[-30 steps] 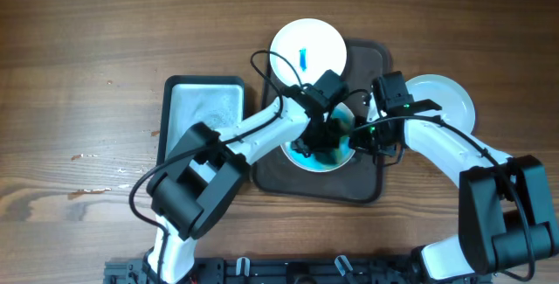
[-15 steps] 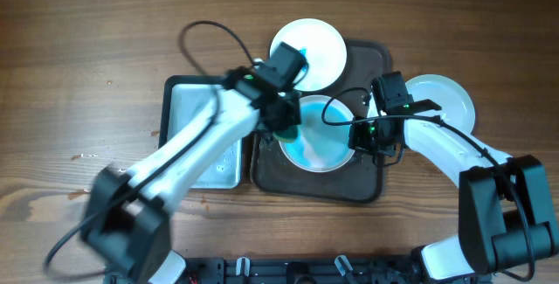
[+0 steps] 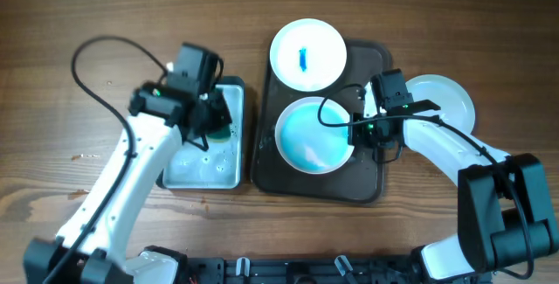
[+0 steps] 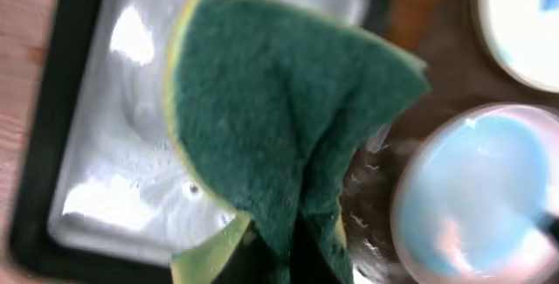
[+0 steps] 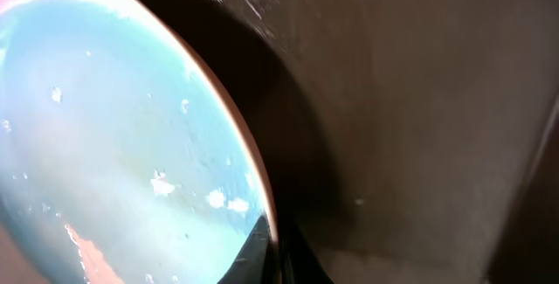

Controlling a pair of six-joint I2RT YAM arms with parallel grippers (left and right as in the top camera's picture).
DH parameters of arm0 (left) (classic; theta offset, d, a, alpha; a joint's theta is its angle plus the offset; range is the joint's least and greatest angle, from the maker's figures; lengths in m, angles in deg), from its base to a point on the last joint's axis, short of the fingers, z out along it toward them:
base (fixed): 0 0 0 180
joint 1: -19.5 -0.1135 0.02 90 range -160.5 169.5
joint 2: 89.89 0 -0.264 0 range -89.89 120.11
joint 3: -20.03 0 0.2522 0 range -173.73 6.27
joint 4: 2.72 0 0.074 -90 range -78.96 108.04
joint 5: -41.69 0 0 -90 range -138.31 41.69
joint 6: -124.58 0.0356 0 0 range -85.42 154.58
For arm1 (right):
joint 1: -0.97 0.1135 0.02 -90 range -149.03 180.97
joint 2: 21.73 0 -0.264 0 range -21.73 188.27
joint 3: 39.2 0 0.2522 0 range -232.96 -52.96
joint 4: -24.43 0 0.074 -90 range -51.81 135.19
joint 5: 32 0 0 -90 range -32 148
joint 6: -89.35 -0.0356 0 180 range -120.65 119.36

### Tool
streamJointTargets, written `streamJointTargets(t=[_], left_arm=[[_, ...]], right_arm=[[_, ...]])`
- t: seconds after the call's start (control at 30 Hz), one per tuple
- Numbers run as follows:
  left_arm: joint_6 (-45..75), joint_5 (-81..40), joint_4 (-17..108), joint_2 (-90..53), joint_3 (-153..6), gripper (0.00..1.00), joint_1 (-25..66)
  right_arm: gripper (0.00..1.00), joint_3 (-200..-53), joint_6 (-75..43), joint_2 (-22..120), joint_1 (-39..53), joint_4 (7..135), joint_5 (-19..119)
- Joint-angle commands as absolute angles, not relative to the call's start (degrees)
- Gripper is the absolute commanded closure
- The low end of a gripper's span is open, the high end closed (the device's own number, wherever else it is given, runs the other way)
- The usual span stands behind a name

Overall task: Clean dirty plates on tray and stack at the side
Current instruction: 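Return the sponge to the black tray and release it with the left gripper, then lift the plate with the right gripper and tilt it over the black tray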

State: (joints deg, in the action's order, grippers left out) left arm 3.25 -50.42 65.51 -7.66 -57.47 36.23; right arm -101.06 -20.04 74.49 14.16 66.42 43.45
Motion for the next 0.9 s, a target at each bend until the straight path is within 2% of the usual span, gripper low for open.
streamJointTargets(t=[0.0, 0.03, 0.07, 0.2, 0.23, 0.37, 0.57, 0.8, 0.87], left_arm=[[4.78, -49.92, 57.82, -7.26, -45.65, 0.96, 33.91], [4.80, -48.80, 56.51, -7.26, -44.10, 0.96, 33.23], [4.80, -48.10, 56.42, -7.26, -43.73, 0.92, 32.45], [6.33, -44.69, 57.06, -8.29, -44.51, 0.73, 29.60], [7.45, -43.29, 57.47, -8.90, -45.01, 0.63, 28.73], [9.00, -41.90, 61.60, -12.42, -48.10, 0.47, 25.15], [11.93, -41.90, 67.81, -19.05, -52.80, 0.37, 20.12], [11.88, -41.90, 73.23, -28.40, -57.89, 0.22, 13.98], [11.86, -41.90, 74.24, -30.56, -58.19, 0.06, 12.95]], right_arm=[[0.96, -100.10, -22.16, 75.32, 14.30, 69.39, 45.71], [0.96, -100.21, -21.46, 74.60, 14.30, 70.42, 45.90], [0.96, -100.40, -21.42, 73.75, 14.30, 71.43, 46.47], [0.96, -102.13, -19.41, 69.12, 14.30, 74.88, 47.10], [0.96, -102.85, -18.47, 67.54, 14.30, 76.15, 47.32], [0.96, -106.87, -16.85, 62.21, 14.32, 82.86, 47.93], [0.96, -117.08, -15.58, 62.76, 17.68, 91.75, 48.24], [0.96, -135.42, -17.20, 71.70, 29.07, 98.84, 52.50], [0.96, -139.13, -17.40, 74.65, 31.76, 99.14, 53.05]])
